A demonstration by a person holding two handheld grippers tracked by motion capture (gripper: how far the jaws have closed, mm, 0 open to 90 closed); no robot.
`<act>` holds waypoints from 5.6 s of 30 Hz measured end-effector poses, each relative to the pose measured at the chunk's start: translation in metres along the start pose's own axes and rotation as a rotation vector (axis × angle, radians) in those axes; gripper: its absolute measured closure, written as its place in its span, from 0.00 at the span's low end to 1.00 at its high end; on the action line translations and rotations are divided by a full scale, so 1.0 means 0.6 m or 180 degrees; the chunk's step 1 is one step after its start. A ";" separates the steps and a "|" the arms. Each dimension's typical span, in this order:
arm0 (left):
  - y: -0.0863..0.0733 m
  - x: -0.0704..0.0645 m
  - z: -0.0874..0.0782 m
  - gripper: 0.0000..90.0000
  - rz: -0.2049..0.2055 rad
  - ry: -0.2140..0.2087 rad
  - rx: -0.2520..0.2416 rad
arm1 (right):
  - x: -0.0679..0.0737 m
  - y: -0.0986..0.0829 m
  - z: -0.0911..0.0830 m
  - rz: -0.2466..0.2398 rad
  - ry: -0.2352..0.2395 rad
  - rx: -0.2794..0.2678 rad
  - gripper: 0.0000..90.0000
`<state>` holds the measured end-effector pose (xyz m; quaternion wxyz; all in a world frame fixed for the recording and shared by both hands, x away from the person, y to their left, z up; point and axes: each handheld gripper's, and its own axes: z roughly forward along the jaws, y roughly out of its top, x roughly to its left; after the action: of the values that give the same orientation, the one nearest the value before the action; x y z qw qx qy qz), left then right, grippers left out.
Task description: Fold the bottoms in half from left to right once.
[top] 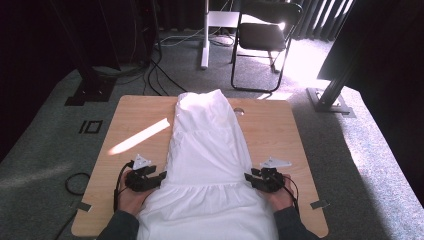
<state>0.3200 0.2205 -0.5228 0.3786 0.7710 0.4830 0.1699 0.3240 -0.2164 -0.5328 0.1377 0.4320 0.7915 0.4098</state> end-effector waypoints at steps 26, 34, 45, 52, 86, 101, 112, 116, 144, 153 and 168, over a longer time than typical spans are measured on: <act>0.037 -0.006 0.069 0.39 0.0146 -0.0008 0.0170 | -0.062 0.130 0.064 0.0065 -0.0486 -0.0051 0.98; 0.097 0.001 0.082 0.38 0.0053 0.0002 0.0045 | -0.079 0.080 0.123 0.0148 -0.0586 0.0331 0.98; 0.118 -0.010 0.186 0.77 0.0100 0.0045 0.0361 | -0.084 0.073 0.122 0.0239 -0.0503 0.0243 0.98; 0.063 -0.011 0.131 0.96 0.0231 -0.0045 0.0303 | -0.056 0.046 0.096 0.0126 -0.0450 0.0274 0.98; 0.085 -0.035 0.130 0.46 0.0309 -0.0085 0.0176 | -0.027 0.145 0.162 -0.0200 0.0375 0.0269 0.96; 0.144 -0.036 0.148 0.42 0.0372 -0.0076 0.0197 | -0.101 0.078 0.128 0.0189 -0.0465 0.0175 0.93; 0.153 -0.055 0.225 0.85 0.0462 -0.0125 0.0504 | -0.106 0.070 0.126 0.0341 -0.0302 0.0095 0.94; 0.116 -0.063 0.189 0.95 0.0518 -0.0170 0.0452 | -0.094 0.058 0.114 0.0292 -0.0250 0.0104 0.94; 0.006 -0.082 0.089 0.93 0.0651 -0.0350 0.0244 | -0.042 0.135 0.160 0.0536 0.0387 0.0113 0.61; 0.008 -0.083 0.088 0.90 0.0661 -0.0300 0.0282 | -0.034 0.160 0.124 0.0149 0.0100 0.0043 0.98; 0.010 -0.090 0.089 0.83 0.0734 -0.0289 0.0309 | -0.077 0.137 0.106 0.0338 -0.0419 -0.0044 0.70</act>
<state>0.3315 0.1493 -0.5479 0.3402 0.8458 0.3812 0.1536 0.4348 -0.1957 -0.5160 0.1705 0.4985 0.7538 0.3928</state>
